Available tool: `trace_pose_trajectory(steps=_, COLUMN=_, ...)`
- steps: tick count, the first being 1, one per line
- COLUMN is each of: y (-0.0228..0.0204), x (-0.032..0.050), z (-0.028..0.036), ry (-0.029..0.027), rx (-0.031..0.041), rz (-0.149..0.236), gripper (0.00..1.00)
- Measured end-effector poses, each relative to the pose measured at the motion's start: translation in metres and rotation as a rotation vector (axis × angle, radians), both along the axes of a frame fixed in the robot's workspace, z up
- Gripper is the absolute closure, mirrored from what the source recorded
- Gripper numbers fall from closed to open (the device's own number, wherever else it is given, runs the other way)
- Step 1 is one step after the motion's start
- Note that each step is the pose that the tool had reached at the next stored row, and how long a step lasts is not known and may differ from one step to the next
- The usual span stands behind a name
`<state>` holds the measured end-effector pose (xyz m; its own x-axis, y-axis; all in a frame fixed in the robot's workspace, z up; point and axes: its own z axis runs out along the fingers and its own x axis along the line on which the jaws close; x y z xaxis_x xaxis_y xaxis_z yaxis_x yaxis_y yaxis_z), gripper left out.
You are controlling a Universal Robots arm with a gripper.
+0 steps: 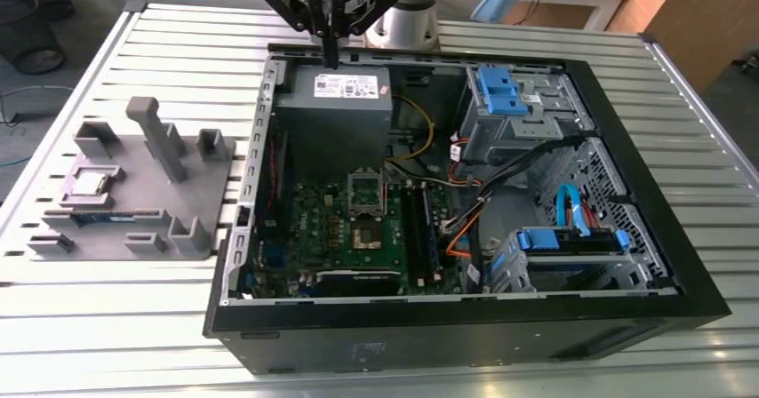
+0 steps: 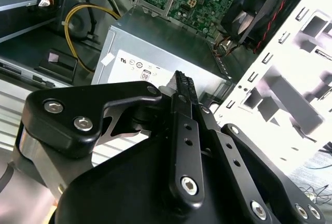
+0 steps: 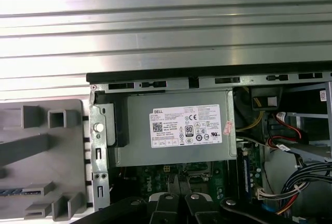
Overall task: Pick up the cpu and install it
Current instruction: 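Reach for the cpu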
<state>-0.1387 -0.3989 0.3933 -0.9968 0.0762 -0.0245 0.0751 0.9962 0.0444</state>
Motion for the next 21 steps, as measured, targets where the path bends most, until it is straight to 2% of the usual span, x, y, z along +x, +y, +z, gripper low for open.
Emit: trace_pose_trajectory(steps=21, y=0.0, x=-0.0104, z=0.0, ry=0.0, rx=0.0, rz=0.0, gripper=0.89)
